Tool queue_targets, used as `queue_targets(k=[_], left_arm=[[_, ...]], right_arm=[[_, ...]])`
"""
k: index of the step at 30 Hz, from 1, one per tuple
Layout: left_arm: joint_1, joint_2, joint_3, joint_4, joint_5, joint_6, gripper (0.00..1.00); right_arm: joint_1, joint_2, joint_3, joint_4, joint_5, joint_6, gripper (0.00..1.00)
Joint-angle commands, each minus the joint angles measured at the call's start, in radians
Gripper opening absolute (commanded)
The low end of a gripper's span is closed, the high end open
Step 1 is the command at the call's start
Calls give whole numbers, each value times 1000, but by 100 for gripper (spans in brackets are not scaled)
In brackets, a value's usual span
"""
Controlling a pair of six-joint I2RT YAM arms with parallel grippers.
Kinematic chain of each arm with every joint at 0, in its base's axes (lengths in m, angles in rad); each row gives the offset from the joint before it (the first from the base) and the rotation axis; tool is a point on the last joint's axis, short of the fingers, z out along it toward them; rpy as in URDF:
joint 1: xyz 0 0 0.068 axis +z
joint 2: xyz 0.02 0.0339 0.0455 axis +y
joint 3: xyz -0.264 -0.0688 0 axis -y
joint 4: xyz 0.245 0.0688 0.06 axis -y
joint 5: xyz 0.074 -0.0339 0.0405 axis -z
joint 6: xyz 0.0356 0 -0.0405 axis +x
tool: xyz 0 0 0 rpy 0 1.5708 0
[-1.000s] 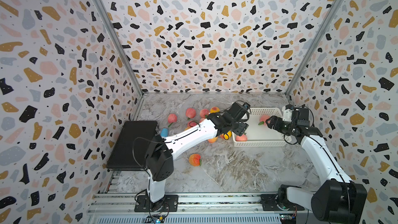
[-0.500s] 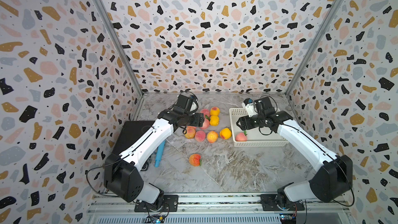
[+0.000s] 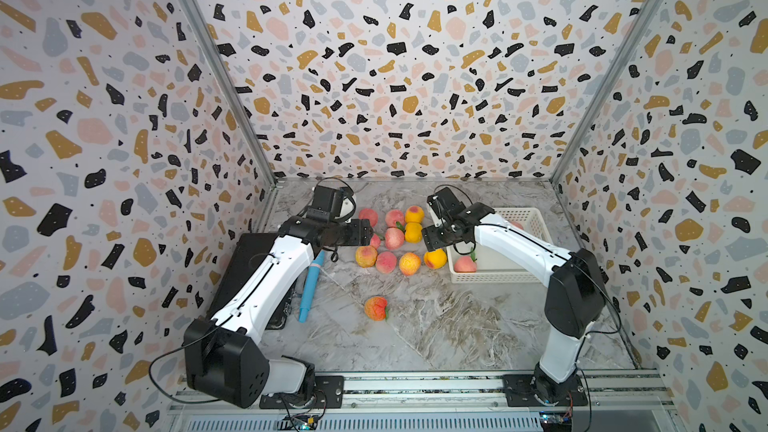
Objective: Put the peaches into the basket
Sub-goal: Pick up the peach from the center of the board.
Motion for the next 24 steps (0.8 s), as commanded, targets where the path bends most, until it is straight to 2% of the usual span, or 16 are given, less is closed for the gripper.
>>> queue_targets(k=[1, 6, 24], left_arm=[[4, -31, -11, 17, 6, 14, 80], [5, -31, -8, 15, 19, 16, 80], [6, -45, -15, 30, 27, 16, 80]], right_arm=[[0, 29, 48, -52, 66, 66, 77], [23, 94, 103, -80, 83, 90, 75], [59, 163, 58, -24, 126, 178, 71]])
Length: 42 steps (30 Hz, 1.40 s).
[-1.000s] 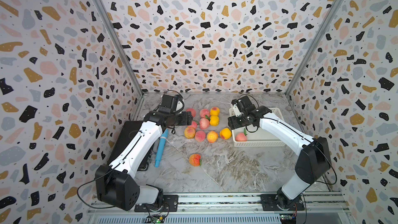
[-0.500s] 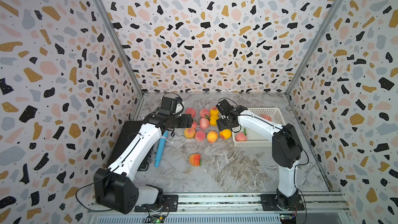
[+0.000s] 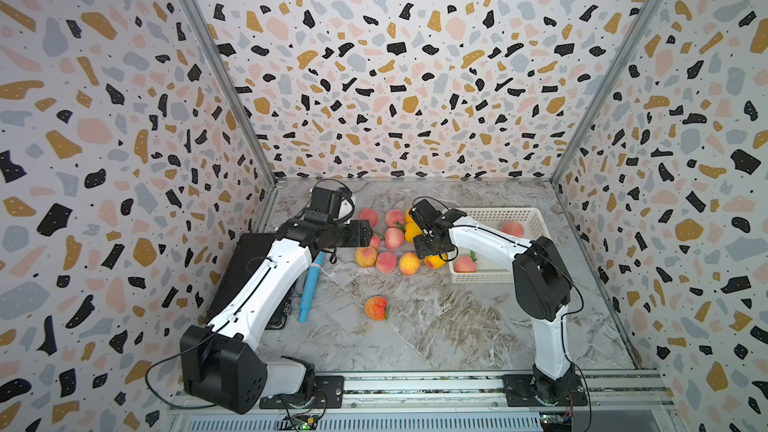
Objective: Put the peaches into the basket
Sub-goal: Pick up the peach from the center of the board.
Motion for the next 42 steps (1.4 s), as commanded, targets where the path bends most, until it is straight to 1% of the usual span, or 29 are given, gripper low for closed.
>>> queue_targets(k=[1, 6, 11, 19, 26, 27, 31, 37, 42], left_arm=[[6, -26, -8, 27, 18, 14, 80], [6, -27, -10, 31, 25, 11, 80], [6, -30, -11, 34, 33, 9, 81], [6, -30, -13, 37, 42, 6, 81], [6, -28, -13, 40, 53, 3, 81], [6, -29, -13, 41, 51, 1, 81], [6, -28, -14, 40, 49, 2, 81], [6, -27, -14, 40, 50, 2, 81], [6, -24, -14, 40, 49, 2, 81]], right_arm=[[9, -9, -10, 4, 49, 40, 72], [12, 9, -10, 0, 84, 43, 73], [20, 15, -14, -15, 88, 50, 75], [42, -22, -39, -53, 131, 43, 76], [42, -1, -35, -60, 111, 42, 75], [41, 5, -31, -60, 111, 41, 74], [42, 11, -16, -57, 111, 37, 63], [42, -7, -11, -57, 118, 21, 51], [43, -73, 3, -59, 108, 3, 45]])
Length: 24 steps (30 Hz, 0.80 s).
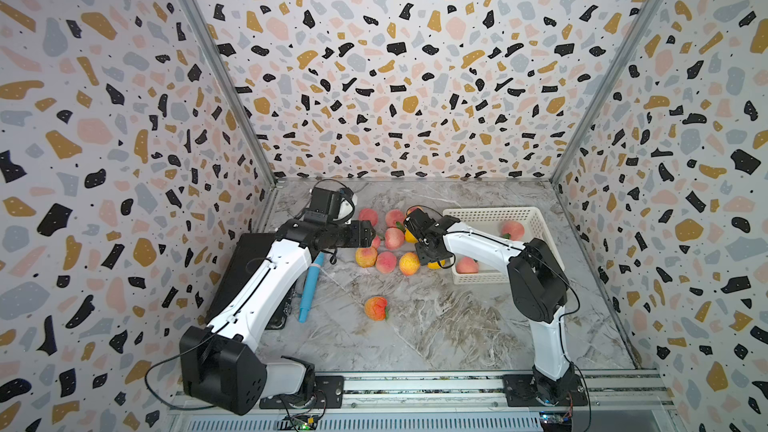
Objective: Put the peaches into the basket
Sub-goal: Pick up the peach from the center of the board, then place the peach in the basket.
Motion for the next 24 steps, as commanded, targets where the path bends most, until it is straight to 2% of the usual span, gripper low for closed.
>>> queue_targets(k=[1, 9, 13, 15, 24], left_arm=[[5, -19, -9, 33, 6, 3, 81], [5, -16, -10, 32, 6, 5, 81], [5, -14, -10, 31, 1, 8, 81], [5, -14, -7, 29, 1, 9, 81], [5, -14, -7, 25, 3, 12, 81]], right_arm=[[0, -101, 40, -32, -1, -23, 45], [0, -264, 46, 12, -25, -46, 44], [-8, -311, 54, 11, 26, -88, 45], [-39, -323, 40, 11, 46, -110, 45], [-241, -374, -146, 104, -7, -155, 45]])
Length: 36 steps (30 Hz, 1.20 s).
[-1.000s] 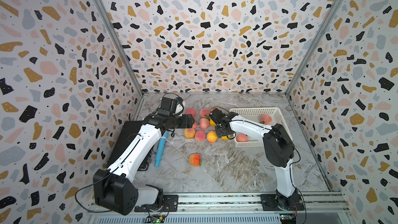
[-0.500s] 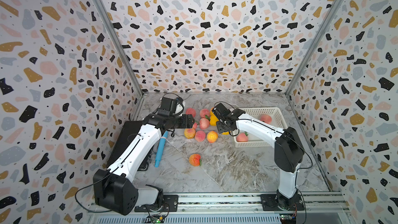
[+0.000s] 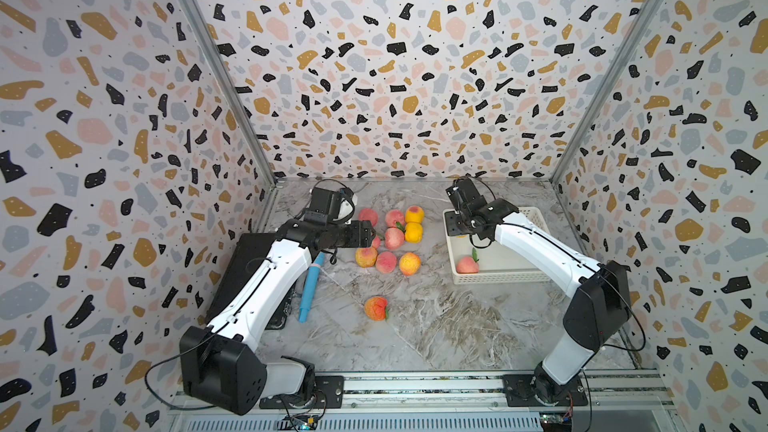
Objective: Put the peaches into the basket
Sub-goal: Place the peach in the basket.
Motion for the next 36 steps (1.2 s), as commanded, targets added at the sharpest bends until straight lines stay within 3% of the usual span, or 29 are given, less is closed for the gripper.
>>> queue_targets(k=[1, 12, 22, 29, 36], left_arm=[[5, -14, -4, 24, 3, 12, 81], [5, -18, 1, 11, -16, 17, 81], [5, -11, 3, 8, -33, 22, 82], [6, 9, 11, -8, -67, 29, 83], [12, 21, 18, -26, -114, 35, 85]], right_arm=[[-50, -25, -46, 43, -14, -32, 45], [-111, 150, -21, 106, -122, -116, 43], [-113, 213, -44, 129, -167, -82, 43], [-113, 178, -57, 133, -150, -81, 64], [-112, 83, -67, 142, -169, -103, 77]])
